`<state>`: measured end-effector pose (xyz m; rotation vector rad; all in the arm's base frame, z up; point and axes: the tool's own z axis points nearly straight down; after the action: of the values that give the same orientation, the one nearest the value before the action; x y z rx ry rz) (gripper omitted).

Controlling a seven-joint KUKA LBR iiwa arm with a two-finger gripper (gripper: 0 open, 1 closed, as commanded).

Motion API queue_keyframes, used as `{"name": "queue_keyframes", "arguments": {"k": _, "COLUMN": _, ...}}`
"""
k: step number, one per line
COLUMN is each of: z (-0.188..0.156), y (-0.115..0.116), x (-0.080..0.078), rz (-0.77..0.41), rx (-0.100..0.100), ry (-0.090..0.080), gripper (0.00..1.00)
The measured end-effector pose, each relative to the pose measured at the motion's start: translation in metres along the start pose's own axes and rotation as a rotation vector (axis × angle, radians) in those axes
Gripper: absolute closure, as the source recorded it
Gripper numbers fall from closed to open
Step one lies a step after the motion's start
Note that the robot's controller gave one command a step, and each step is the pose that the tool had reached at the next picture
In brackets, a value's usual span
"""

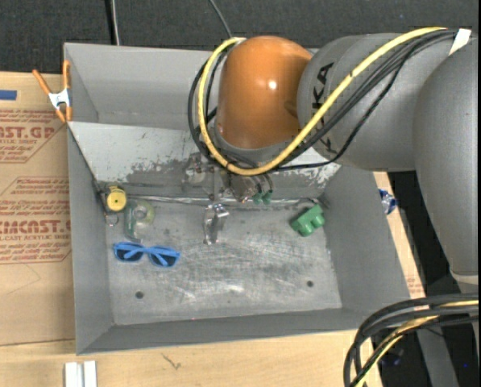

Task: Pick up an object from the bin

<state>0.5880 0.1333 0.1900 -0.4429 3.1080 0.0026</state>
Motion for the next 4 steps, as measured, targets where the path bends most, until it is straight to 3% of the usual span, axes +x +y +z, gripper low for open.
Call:
{"name": "queue_keyframes", "arguments": {"k": 1, "z": 0.104, "y": 0.073, "x": 0.043, "rz": -0.048, "rx": -0.003, "ry": 0.011, "gripper": 0.00}}
{"name": "queue_keyframes", "arguments": {"k": 2, "z": 0.099, "y": 0.069, "x": 0.040, "rz": -0.043, "rx": -0.001, "ry": 0.001, "gripper": 1.00}}
{"name": "queue_keyframes", "arguments": {"k": 3, "z": -0.024, "y": 0.078, "x": 0.035, "rz": -0.170, "rx": 0.001, "ry": -0.009, "gripper": 1.00}}
{"name": "queue_keyframes", "arguments": {"k": 4, "z": 0.008, "y": 0.073, "x": 0.041, "rz": -0.116, "rx": 0.000, "ry": 0.003, "gripper": 1.00}}
